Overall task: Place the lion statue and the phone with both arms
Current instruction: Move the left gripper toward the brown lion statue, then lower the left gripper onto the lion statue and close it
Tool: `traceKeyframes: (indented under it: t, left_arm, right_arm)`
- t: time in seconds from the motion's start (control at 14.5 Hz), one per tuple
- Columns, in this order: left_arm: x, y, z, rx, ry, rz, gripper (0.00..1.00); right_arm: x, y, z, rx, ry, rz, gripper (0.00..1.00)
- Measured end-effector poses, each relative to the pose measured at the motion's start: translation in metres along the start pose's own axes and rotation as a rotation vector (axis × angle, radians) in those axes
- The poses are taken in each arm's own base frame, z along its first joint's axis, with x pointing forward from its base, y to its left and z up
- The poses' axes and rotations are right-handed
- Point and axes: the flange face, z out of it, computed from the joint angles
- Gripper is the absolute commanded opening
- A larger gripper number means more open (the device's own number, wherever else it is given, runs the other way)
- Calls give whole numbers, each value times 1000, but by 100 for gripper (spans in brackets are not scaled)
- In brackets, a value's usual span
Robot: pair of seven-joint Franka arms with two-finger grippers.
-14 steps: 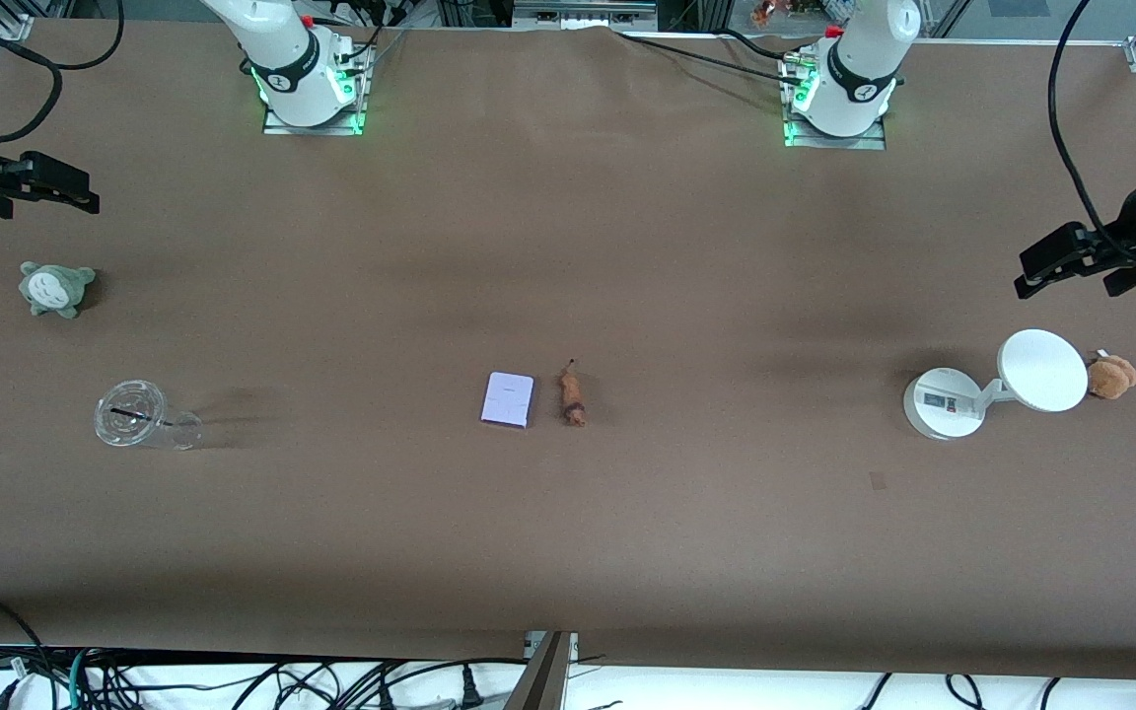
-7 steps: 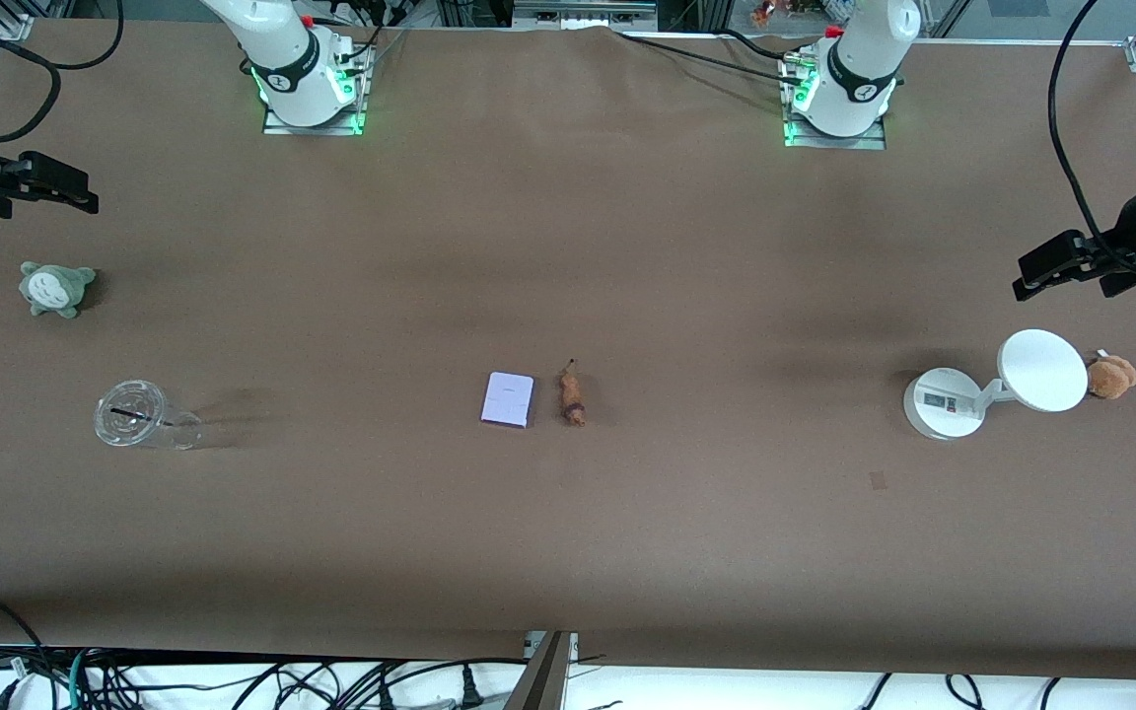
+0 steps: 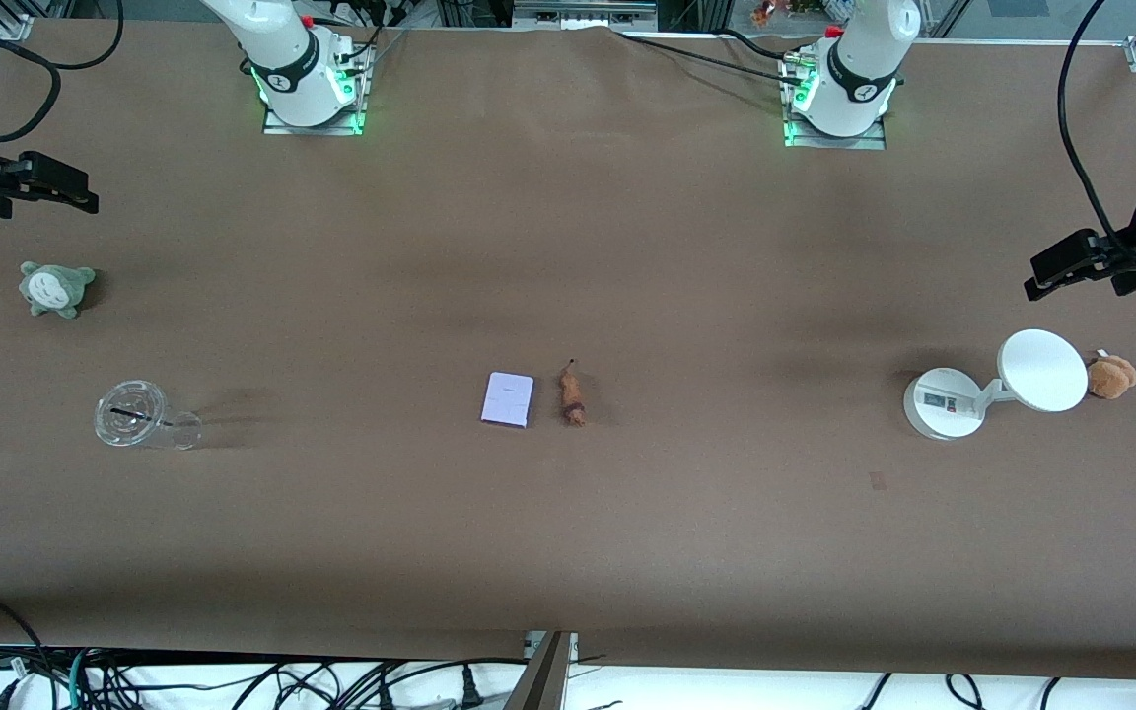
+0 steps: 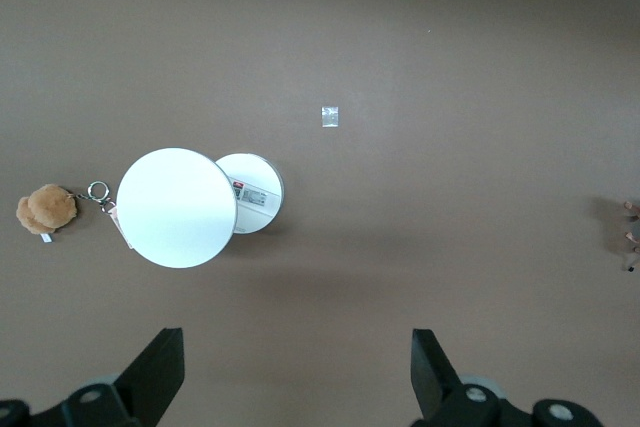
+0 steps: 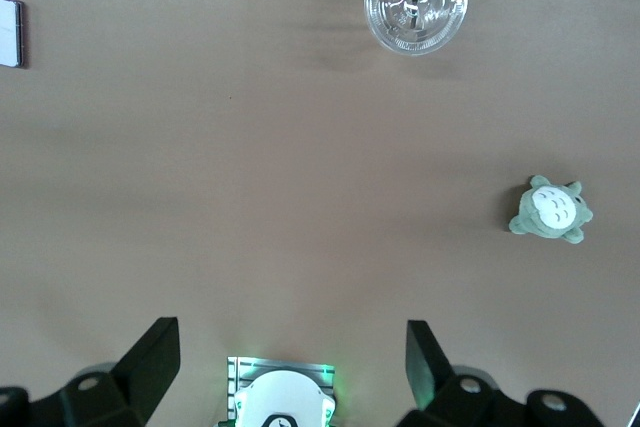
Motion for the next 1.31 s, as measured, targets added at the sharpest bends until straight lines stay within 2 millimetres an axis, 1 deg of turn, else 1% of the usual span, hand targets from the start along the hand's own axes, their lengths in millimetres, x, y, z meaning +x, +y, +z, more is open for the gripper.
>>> traceKeyframes:
  t: [0.21, 0.35, 0.41, 0.55, 0.69, 0.83, 1.04, 1.17, 1.31]
  left_arm:
    - [1, 5, 4, -1, -6, 9, 100]
    - [3, 17, 12, -1, -23, 29, 100]
    - [5, 29, 22, 0, -40, 42, 100]
    - [11, 61, 55, 8, -94, 20, 100]
    - [15, 102, 95, 27, -153, -27, 100]
    - [12, 156, 132, 45, -183, -72, 100]
    - [3, 246, 170, 35, -134, -109, 100]
    - [1, 304, 197, 1, -78, -161, 100]
    - [4, 349, 229, -40, -34, -201, 100]
  right_arm:
    - [0, 0, 0, 0, -1, 0, 100]
    - [0, 0, 0, 0, -1, 0, 100]
    - [0, 0, 0, 0, -1, 0, 100]
    - [0, 0, 0, 0, -1, 0, 100]
    - [0, 0, 0, 0, -2, 1, 100]
    - [0, 0, 0, 0, -2, 1, 100]
    - [0, 1, 0, 0, -3, 1, 100]
    - [0, 1, 0, 1, -3, 1, 100]
    - [0, 1, 1, 1, -3, 1, 100]
